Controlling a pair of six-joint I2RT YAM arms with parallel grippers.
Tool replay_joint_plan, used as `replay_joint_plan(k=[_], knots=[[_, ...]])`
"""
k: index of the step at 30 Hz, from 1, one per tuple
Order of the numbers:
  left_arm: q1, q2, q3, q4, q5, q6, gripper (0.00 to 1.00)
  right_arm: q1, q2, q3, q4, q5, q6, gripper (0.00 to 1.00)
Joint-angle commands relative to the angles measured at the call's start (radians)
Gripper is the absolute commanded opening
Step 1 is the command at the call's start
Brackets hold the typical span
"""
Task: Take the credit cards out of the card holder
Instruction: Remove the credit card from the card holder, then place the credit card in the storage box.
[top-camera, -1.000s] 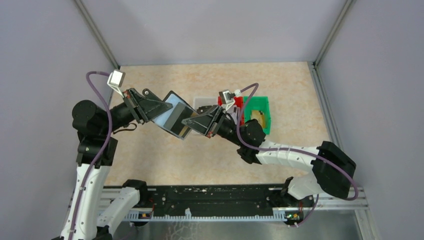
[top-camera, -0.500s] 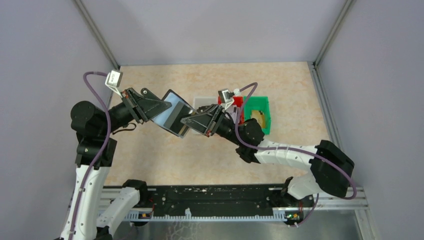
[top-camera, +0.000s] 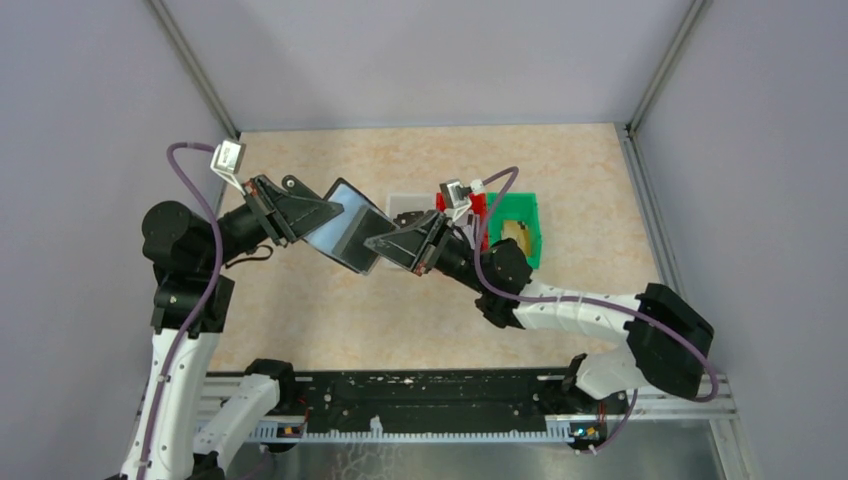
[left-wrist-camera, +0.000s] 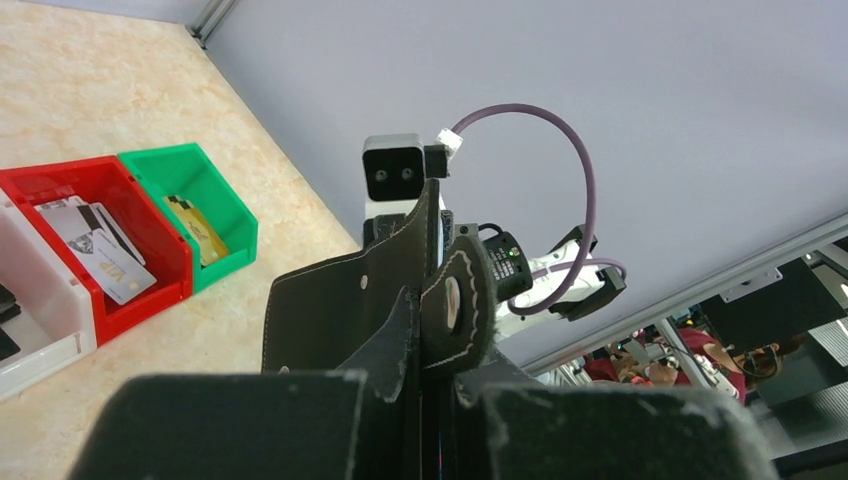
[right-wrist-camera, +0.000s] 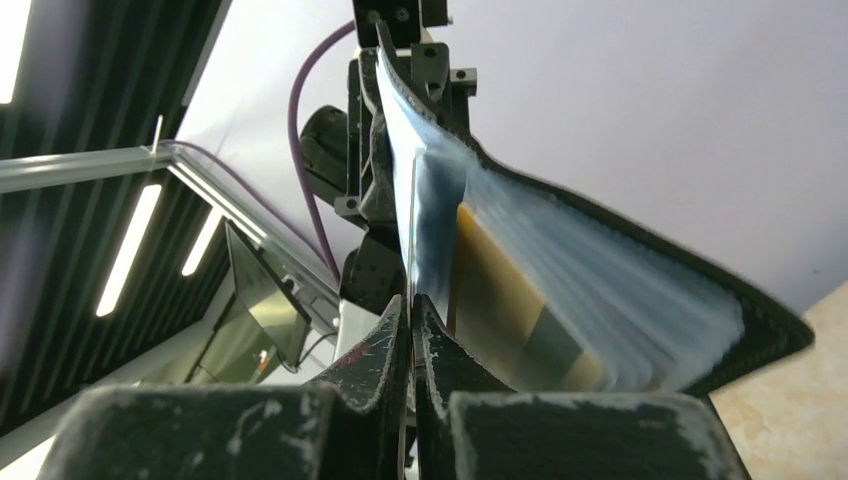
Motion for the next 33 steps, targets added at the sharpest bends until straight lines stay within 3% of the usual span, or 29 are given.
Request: replay_joint_plan(k=[1, 8, 14, 18, 24, 33], knots=[[0.004, 0.014, 0.059, 0.06, -0.009, 0.042, 0.0, -0.022, -0.122, -0.037, -0.078, -0.012, -0.052, 0.0], [0.004, 0.007, 0.076, 0.049, -0.038, 0.207, 0.0, -0.202, -0.338, -0.109, -0.381, -0.109, -0.022, 0.0], [0.004, 0.007, 0.08, 0.041, 0.005, 0.263, 0.0, -0.345, -0.414, 0.062, -0.922, -0.151, -0.224, 0.0], [0.004, -0.002, 0.073, 0.043, 0.038, 0.282, 0.0, -0.35, -0.303, 0.23, -1.223, -0.101, -0.418, 0.0], [0.004, -0.008, 0.072, 0.046, 0.141, 0.284, 0.0, -0.352, -0.067, 0.385, -1.368, -0.163, -0.592, 0.0], [0.004, -0.039, 0.063, 0.036, 0.184, 0.327, 0.0, -0.36, 0.308, 0.687, -1.63, -0.024, -0.779, 0.0]])
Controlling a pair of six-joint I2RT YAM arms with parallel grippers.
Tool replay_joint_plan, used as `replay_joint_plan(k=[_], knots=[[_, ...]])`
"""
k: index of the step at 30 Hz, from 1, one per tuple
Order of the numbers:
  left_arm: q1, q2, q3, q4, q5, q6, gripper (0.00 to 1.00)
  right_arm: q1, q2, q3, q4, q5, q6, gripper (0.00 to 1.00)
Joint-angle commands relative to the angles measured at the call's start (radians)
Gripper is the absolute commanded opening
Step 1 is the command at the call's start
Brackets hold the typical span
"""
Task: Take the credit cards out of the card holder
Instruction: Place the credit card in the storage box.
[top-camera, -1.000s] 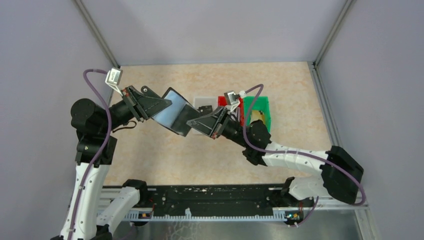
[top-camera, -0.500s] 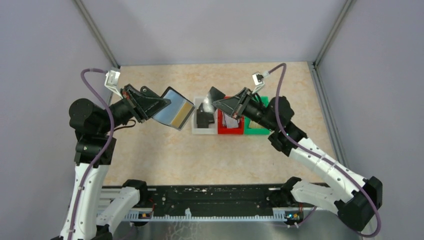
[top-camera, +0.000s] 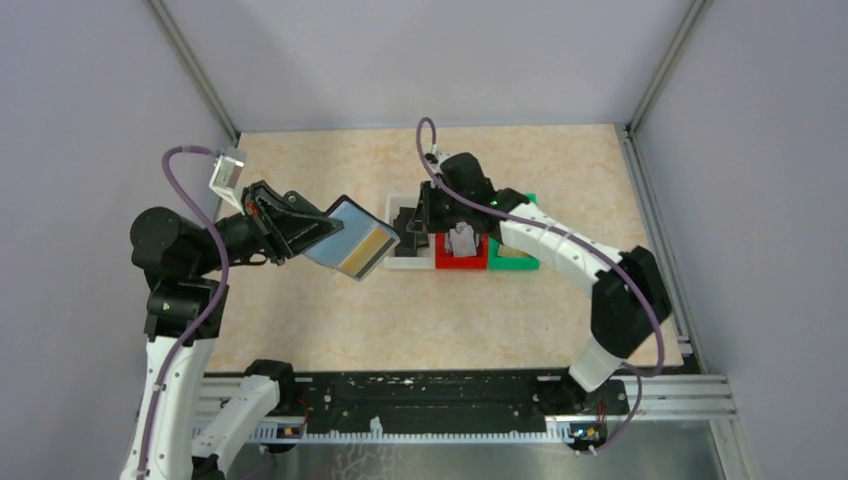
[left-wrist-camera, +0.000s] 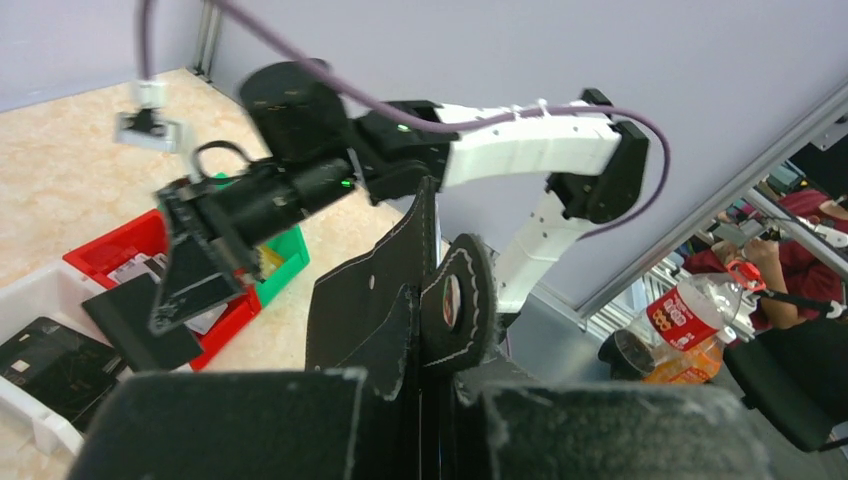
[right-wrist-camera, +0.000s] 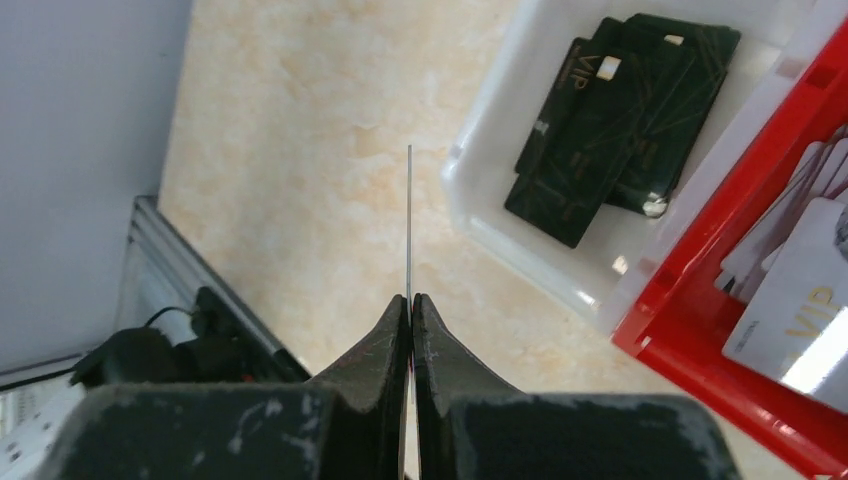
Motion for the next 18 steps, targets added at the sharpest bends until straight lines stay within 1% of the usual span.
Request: replay_joint_plan(k=[1, 2, 5, 9, 13, 18], knots=[[0.004, -0.035, 0.029, 0.036, 0.024, 0.039, 0.0, -0.012, 0.148, 0.226, -0.201, 0.089, -0.148, 0.0], [0.004, -0.043, 0.028, 0.036, 0.012, 0.043, 0.0, -0.012, 0.182, 0.269, -0.221, 0.108, -0.158, 0.0], [0.004, -0.046, 0.019, 0.05, 0.019, 0.03, 0.0, -0.012, 0.255, 0.317, -0.218, 0.132, -0.164, 0.0], [0.004, -0.045, 0.006, 0.049, 0.04, 0.006, 0.0, -0.013, 0.342, 0.359, -0.203, 0.139, -0.155, 0.0], [0.004, -0.069, -0.011, 0.052, 0.026, 0.012, 0.0, -0.013, 0.435, 0.404, -0.204, 0.123, -0.15, 0.0], [0.004, -0.077, -0.012, 0.051, 0.022, 0.01, 0.0, -0.013, 0.507, 0.44, -0.188, 0.132, -0.128, 0.0]])
